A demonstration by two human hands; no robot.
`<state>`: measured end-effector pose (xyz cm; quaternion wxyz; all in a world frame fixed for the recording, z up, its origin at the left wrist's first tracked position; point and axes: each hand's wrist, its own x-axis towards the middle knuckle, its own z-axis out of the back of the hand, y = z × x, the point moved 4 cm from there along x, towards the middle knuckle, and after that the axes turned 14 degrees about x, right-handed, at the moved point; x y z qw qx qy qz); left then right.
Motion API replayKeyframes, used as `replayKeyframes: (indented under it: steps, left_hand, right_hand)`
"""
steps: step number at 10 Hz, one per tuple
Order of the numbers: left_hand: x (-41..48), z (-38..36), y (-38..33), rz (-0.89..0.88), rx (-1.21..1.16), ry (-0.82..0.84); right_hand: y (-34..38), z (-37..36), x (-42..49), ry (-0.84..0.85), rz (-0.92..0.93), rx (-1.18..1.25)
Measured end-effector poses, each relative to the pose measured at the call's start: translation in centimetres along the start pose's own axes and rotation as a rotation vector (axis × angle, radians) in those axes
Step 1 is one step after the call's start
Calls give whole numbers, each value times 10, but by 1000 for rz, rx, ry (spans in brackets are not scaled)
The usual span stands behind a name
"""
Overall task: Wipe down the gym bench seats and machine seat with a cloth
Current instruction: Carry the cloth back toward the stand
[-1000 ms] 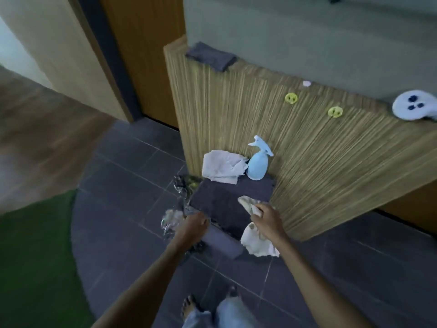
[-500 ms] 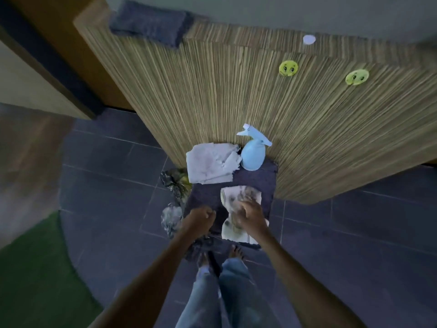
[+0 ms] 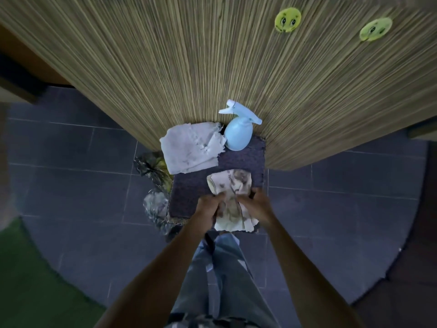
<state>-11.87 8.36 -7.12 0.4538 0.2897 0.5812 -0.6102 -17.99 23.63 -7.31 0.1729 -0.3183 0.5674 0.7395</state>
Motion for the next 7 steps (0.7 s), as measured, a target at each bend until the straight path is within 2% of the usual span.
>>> replayKeyframes:
  steps: [1,2,3,4,5,6,7]
  left_hand:
    - [4,8,-7,-68,90,42]
    - [6,25,-20,-231,284,-44]
    - [6,34,-23,-297,518,-194]
    - [3,30,-19,-403,789,-460]
    - [-1,13,-8,-792,1234,-548]
    - [10,15,16,-918,1513,-459]
    - [12,16,10,-862,1597,-424]
  right_hand:
    - [-8,-4,-4,13,-84,119]
    - [-5,1,-3,-34,-94,169]
    - [4,7,-9,-174,-15,11]
    - [8,0,-21,-388,217,-567]
    - [3,-24,-28,-209,564,-868]
    - [-28,-17,-24,-40,481,-1043]
    - [-26,-15,-24,-50,401,-1067]
